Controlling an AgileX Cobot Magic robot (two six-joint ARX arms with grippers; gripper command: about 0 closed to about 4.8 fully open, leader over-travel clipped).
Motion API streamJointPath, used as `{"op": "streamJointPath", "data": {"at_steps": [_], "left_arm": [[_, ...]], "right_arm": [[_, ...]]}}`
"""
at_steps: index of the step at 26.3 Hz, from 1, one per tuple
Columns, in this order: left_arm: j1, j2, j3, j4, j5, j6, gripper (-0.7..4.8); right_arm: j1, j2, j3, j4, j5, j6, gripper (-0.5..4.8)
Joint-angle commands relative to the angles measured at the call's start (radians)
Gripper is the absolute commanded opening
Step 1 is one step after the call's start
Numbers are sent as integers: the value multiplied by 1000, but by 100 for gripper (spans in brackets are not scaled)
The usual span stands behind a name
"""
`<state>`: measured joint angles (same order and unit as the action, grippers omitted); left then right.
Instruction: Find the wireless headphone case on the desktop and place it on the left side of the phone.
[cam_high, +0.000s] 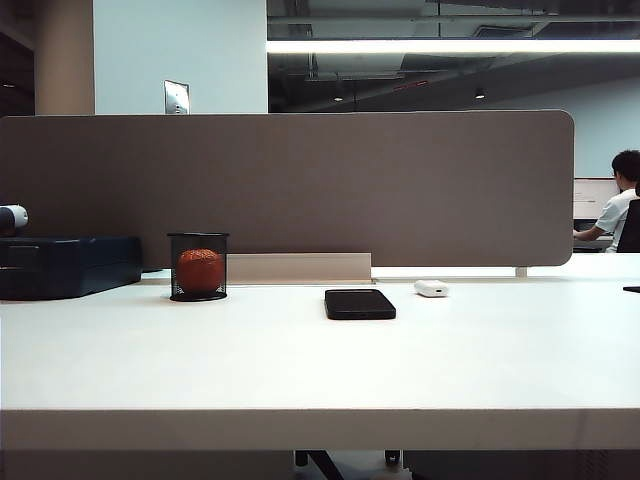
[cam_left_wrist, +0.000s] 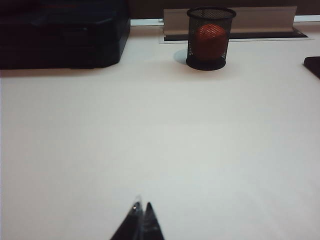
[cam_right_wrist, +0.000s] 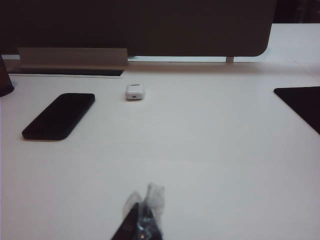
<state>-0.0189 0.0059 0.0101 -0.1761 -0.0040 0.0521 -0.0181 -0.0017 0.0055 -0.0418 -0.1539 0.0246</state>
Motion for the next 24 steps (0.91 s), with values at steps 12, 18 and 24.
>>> {"op": "streamJointPath", "data": {"at_steps": [12, 18, 24], "left_arm": [[0, 1, 1, 13, 1, 0, -5], [0, 1, 1, 13, 8, 0, -5], [-1, 0, 1, 13, 8, 0, -5]], "right_arm": [[1, -1, 1, 16, -2, 0, -1], [1, -1, 4, 19, -5, 1, -1], [2, -1, 26, 42, -5, 29, -1]]}}
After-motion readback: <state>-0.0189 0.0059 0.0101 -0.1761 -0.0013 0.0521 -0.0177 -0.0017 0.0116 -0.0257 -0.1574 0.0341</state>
